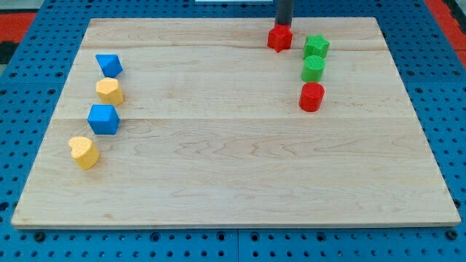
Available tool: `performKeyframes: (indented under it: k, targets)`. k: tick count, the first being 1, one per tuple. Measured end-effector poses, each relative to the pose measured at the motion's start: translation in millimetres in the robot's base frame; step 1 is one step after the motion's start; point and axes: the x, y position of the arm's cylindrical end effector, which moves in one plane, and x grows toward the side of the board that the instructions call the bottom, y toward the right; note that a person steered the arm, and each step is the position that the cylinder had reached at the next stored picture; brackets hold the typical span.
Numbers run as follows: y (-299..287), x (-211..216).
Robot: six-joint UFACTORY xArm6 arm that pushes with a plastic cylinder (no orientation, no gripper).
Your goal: Slide the green star closer to the red star
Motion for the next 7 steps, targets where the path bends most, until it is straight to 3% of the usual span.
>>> performKeyframes:
  k: [1,2,3,4,7]
  targets:
    - [0.0,25.0]
    - [3.0,16.3]
    - [33.3,-27.2]
    - [86.8,-34.8]
    - [130.0,44.9]
